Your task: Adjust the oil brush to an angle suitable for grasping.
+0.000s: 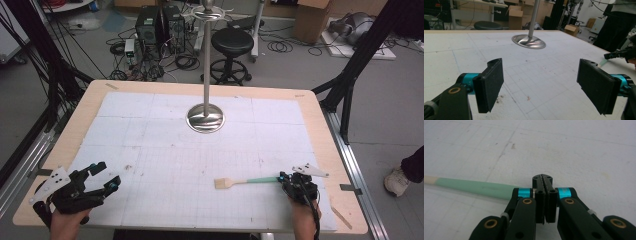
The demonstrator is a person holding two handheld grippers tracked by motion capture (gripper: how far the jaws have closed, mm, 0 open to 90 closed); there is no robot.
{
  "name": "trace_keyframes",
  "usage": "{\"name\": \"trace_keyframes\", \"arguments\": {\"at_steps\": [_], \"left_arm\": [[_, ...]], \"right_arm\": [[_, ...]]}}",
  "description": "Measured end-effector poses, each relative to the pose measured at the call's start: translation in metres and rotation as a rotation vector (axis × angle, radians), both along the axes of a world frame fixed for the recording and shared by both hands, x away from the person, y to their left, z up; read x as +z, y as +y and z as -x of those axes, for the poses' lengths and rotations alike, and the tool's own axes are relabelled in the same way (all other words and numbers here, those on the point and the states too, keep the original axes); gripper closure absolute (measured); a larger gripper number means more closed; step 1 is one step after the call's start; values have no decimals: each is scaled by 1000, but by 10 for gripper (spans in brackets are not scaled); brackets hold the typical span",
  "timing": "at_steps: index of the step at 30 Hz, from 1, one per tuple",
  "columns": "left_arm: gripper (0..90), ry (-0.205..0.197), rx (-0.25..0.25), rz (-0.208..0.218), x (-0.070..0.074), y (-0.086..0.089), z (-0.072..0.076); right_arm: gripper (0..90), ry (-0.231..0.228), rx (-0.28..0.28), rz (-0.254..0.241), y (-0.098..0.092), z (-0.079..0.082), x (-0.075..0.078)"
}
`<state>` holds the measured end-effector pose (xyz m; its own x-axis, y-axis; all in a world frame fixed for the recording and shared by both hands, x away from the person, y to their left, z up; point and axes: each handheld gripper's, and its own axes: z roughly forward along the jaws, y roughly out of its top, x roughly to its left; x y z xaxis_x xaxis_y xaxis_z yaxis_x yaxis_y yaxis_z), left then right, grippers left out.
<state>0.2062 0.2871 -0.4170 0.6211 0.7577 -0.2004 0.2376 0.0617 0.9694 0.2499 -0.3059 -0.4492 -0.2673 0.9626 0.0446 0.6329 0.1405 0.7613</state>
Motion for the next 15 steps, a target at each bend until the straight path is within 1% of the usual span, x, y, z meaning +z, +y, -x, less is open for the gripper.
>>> {"name": "trace_keyframes", "arguments": {"at_steps": [4,5,8,9,10,15], "left_arm": [[218,-1,-3,-7,0,-1,0],[219,-1,-4,-7,0,-1,0],[219,0,-4,-6,0,-1,0],[219,1,-2,-7,0,-1,0],[219,0,-1,-6,0,-1,0],[219,-1,-2,-1,0,0,0]], "right_arm": [[891,10,38,-21,11,0,0],[891,9,51,-16,15,0,0],[892,15,85,-16,29,-3,1],[891,17,110,-6,39,-5,1],[891,17,110,-6,39,-5,1],[891,21,139,-5,56,-6,2]]}}
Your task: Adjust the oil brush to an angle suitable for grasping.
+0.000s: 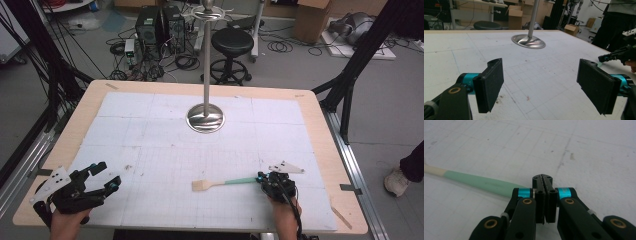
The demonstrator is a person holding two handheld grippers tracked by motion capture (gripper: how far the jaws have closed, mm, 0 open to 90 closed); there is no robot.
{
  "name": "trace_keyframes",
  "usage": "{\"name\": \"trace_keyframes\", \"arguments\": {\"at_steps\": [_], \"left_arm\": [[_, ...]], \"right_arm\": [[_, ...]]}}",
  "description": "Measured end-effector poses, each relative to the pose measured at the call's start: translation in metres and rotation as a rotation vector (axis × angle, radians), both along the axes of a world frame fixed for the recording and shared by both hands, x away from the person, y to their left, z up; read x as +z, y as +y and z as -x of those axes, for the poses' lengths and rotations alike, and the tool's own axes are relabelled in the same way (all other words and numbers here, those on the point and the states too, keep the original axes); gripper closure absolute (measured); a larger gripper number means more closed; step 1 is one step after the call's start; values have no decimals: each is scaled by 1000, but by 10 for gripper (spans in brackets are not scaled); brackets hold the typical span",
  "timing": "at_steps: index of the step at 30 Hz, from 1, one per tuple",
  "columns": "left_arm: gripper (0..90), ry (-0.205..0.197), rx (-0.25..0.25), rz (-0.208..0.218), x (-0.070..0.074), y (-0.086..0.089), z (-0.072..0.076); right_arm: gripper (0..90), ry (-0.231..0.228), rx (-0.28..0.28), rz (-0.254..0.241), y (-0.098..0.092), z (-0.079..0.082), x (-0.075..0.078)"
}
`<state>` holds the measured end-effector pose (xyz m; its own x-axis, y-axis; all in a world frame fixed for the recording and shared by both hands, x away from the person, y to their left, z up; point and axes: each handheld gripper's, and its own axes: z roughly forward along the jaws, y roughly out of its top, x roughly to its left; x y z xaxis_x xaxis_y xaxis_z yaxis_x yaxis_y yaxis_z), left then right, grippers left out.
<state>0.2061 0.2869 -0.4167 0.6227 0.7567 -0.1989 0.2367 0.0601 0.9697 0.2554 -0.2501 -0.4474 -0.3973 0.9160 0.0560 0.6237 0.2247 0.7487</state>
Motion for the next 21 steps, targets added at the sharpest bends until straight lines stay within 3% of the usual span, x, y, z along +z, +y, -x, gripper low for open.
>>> {"name": "trace_keyframes", "arguments": {"at_steps": [21], "left_arm": [[219,1,0,-3,0,0,0]], "right_arm": [[891,21,91,-15,43,5,1]]}}
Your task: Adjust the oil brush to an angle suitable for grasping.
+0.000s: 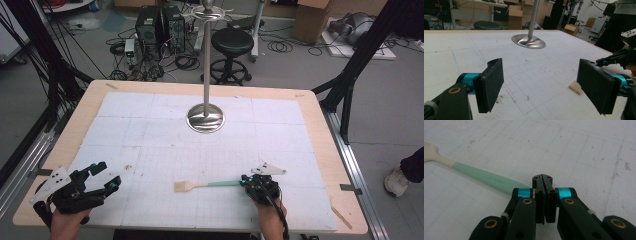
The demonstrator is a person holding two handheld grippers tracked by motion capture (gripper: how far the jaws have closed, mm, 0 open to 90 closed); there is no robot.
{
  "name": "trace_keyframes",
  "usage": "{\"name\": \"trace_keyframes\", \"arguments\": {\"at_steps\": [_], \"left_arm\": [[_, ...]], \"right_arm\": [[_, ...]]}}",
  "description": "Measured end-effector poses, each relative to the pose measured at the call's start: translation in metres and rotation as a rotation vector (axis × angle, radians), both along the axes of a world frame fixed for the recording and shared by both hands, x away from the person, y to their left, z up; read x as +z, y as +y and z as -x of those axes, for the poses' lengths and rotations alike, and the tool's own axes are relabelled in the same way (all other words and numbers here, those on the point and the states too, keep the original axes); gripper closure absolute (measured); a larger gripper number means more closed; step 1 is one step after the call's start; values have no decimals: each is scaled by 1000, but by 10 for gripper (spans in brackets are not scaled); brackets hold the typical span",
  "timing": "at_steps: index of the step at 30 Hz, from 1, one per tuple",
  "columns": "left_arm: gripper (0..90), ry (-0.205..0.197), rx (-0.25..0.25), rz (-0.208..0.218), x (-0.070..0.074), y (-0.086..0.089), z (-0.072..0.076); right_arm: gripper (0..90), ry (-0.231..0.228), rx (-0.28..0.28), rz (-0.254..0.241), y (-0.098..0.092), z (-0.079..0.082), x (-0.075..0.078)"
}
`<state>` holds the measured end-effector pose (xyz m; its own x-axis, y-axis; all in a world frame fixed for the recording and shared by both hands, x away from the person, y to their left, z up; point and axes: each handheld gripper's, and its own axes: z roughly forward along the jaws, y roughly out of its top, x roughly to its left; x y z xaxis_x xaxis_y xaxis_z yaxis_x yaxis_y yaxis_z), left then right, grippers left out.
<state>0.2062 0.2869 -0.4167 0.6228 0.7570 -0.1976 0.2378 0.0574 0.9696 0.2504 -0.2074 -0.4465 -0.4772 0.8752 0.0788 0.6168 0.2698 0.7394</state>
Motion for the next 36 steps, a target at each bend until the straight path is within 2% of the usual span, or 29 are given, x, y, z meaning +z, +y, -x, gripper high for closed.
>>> {"name": "trace_keyframes", "arguments": {"at_steps": [6,17,21,25,28,31,36], "left_arm": [[219,-1,2,2,0,0,0],[219,1,3,4,0,1,0],[220,0,0,6,0,1,0],[220,1,-5,2,0,1,0],[242,-1,-22,-10,0,-1,0],[242,-1,-31,-19,0,-3,0],[236,4,-35,-18,-1,-4,-1]], "right_arm": [[891,5,16,-10,13,0,0],[891,5,89,-26,46,-2,-1],[882,10,90,-36,49,-3,-1],[871,-6,79,-56,42,-1,3],[850,-21,64,-82,29,3,10],[815,-57,49,-102,15,10,19],[643,-125,5,-106,-13,27,32]]}}
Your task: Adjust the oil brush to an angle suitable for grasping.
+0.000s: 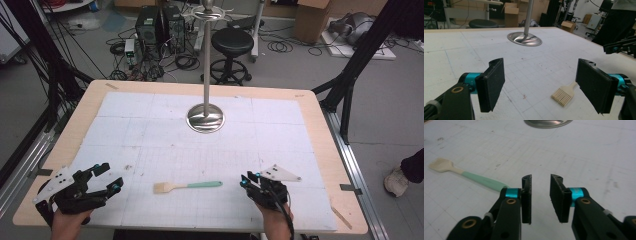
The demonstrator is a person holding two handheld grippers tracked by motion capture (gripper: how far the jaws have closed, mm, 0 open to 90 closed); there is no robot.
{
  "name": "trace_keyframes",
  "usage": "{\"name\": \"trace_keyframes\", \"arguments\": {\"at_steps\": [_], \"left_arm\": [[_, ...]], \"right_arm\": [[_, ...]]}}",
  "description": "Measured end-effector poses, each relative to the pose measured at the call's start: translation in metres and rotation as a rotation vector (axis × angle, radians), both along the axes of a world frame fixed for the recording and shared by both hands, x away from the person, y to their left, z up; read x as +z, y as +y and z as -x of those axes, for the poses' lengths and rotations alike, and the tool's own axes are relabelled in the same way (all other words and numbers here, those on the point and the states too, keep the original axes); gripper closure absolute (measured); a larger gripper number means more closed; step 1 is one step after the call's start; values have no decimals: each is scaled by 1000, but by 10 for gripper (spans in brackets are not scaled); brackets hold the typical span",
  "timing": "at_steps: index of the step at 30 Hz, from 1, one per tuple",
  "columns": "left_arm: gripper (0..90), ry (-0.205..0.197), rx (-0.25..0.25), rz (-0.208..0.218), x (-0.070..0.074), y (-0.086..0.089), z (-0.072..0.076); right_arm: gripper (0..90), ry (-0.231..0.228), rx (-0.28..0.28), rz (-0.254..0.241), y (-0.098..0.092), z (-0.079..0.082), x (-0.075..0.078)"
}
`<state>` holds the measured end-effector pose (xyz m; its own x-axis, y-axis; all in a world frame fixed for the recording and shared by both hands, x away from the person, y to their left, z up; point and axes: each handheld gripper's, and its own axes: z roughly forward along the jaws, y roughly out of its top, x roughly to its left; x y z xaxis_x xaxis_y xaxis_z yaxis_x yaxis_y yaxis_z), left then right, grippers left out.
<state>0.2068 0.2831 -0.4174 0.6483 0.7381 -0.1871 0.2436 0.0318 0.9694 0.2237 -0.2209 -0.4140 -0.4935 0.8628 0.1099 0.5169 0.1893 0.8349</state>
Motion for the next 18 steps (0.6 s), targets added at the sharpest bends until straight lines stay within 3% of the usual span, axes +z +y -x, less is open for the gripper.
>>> {"name": "trace_keyframes", "arguments": {"at_steps": [10,18], "left_arm": [[226,-9,-17,3,0,-3,1],[226,-10,-11,2,0,-2,1]], "right_arm": [[206,-181,-163,-35,-55,38,18],[175,-208,-171,-82,-78,59,19]]}}
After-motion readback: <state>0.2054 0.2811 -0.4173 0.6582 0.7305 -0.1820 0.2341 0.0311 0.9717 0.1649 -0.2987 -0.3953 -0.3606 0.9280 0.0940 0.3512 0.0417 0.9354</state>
